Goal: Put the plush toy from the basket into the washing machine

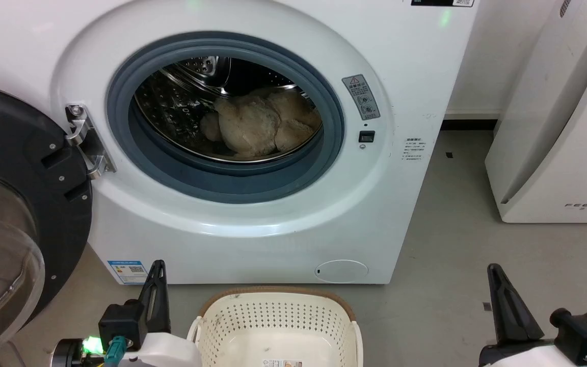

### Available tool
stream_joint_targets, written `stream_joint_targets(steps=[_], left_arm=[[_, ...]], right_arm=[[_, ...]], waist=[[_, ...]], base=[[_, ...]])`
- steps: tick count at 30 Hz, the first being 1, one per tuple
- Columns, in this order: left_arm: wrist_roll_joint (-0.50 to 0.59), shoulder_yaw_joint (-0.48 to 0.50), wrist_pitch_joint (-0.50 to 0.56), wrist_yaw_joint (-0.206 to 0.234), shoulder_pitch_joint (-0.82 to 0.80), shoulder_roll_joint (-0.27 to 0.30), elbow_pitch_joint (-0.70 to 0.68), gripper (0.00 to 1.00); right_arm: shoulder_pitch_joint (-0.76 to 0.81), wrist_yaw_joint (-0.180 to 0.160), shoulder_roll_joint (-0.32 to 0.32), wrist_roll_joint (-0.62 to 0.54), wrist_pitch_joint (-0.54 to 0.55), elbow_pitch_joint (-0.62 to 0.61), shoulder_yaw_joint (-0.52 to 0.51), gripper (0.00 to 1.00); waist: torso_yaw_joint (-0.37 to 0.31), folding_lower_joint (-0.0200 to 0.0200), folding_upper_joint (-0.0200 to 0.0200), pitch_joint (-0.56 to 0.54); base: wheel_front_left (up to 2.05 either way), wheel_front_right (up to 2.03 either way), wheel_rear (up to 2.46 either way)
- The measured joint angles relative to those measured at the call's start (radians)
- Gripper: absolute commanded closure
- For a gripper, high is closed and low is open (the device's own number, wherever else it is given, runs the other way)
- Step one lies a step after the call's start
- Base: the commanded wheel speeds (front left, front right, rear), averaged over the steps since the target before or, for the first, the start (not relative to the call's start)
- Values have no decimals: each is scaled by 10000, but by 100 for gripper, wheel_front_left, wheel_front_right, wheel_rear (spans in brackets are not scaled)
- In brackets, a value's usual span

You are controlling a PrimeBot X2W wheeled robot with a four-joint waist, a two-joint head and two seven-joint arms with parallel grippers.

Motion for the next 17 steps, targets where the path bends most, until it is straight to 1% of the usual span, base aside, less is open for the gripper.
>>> stream_joint_targets(steps=[17], left_arm=[[75, 36, 334, -105, -1, -10, -217, 100]], right_arm=[[-110, 2, 0, -362, 305, -17, 12, 100]], waist=[[-15, 0, 0, -3]], base=[[0, 0, 0]])
